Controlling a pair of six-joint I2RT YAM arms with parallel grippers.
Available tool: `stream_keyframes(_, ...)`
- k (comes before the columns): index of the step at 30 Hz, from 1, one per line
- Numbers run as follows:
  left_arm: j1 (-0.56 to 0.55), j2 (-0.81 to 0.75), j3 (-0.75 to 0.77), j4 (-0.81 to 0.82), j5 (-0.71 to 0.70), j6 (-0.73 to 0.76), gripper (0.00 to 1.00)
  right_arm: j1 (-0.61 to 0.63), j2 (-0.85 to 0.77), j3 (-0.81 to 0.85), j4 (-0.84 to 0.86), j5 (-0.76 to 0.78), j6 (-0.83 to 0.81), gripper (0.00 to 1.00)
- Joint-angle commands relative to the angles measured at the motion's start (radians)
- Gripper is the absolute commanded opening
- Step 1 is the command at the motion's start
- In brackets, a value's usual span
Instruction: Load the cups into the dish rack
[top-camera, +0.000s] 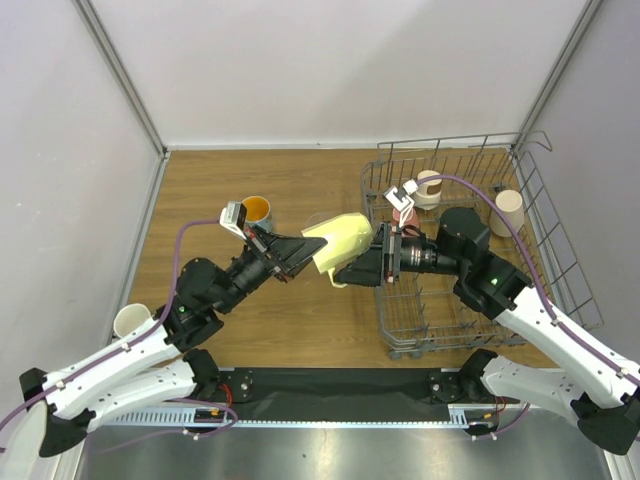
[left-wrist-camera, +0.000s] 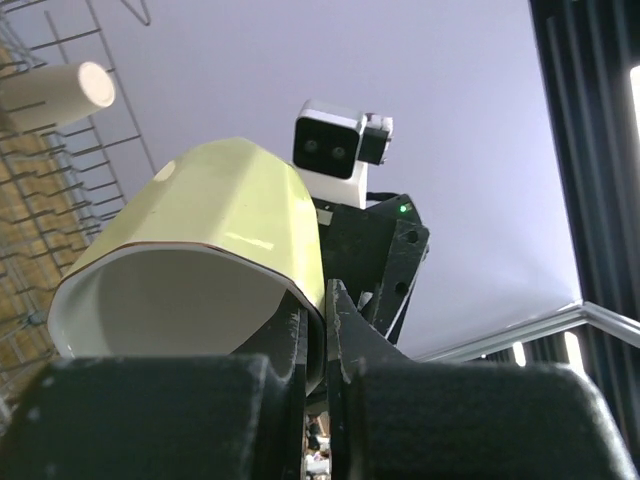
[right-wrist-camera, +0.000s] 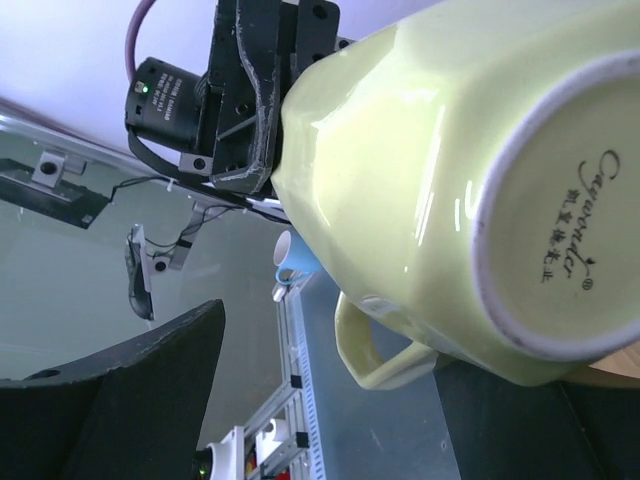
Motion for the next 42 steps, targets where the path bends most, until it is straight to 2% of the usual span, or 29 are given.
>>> stream_keyframes(1,-0.009,0.016,0.039,0.232,0.02,-0.054,0.0,0.011,0.008,0.008,0.092,0.006,0.016,0.86)
stream_keyframes(5,-0.02,0.042,0.054,0.252,0.032,-0.056,0.0,0.012,0.008,0.005,0.075,0.035,0.016,0.77)
stream_keyframes(8,-0.028,0.056,0.064,0.25,0.032,-0.062,0.0,0.014,0.005,0.006,0.063,0.049,0.01,0.74)
stream_keyframes(11,-0.037,0.062,0.062,0.243,0.032,-0.082,0.0,0.015,0.004,0.012,0.042,0.075,-0.001,0.66)
stream_keyframes(14,-0.046,0.065,0.068,0.23,0.032,-0.08,0.0,0.015,-0.016,-0.004,0.057,0.099,0.016,0.53)
stream_keyframes(15,-0.051,0.062,0.068,0.223,0.032,-0.074,0.0,0.015,-0.019,-0.014,0.066,0.104,0.022,0.45)
stream_keyframes(20,-0.08,0.061,0.05,0.212,0.032,-0.105,0.0,0.015,-0.004,-0.021,0.04,0.109,0.031,0.24)
stream_keyframes(21,-0.08,0.062,0.047,0.215,0.04,-0.116,0.01,0.017,-0.002,-0.024,0.028,0.109,0.033,0.14)
stream_keyframes(23,-0.083,0.061,0.042,0.209,0.06,-0.12,0.0,0.019,-0.007,-0.029,0.029,0.112,0.036,0.07)
stream_keyframes(27,-0.088,0.053,0.042,0.183,0.055,-0.129,0.0,0.023,-0.021,-0.032,0.008,0.122,0.033,0.0)
stream_keyframes(30,-0.088,0.047,0.047,0.163,0.055,-0.129,0.01,0.023,-0.027,-0.038,0.003,0.13,0.036,0.0)
stream_keyframes(32,-0.088,0.039,0.044,0.152,0.057,-0.129,0.12,0.023,-0.03,-0.046,0.005,0.13,0.044,0.0)
stream_keyframes(33,-0.088,0.035,0.042,0.131,0.057,-0.131,0.23,0.023,-0.032,-0.047,0.008,0.13,0.047,0.0)
stream_keyframes(34,-0.088,0.026,0.039,0.097,0.055,-0.136,0.41,0.023,-0.033,-0.053,0.021,0.13,0.059,0.0)
stream_keyframes(35,-0.088,0.019,0.038,0.085,0.054,-0.136,0.49,0.023,-0.035,-0.057,0.022,0.13,0.065,0.0)
stream_keyframes(36,-0.088,0.003,0.035,0.068,0.052,-0.136,0.63,0.025,-0.039,-0.058,0.032,0.13,0.068,0.0)
stream_keyframes(38,-0.089,-0.016,0.028,0.011,0.043,-0.137,0.76,0.025,-0.042,-0.057,0.025,0.141,0.065,0.0)
stream_keyframes(42,-0.088,-0.079,0.016,-0.085,-0.02,-0.133,0.89,0.025,-0.062,-0.041,-0.058,0.205,0.03,0.0)
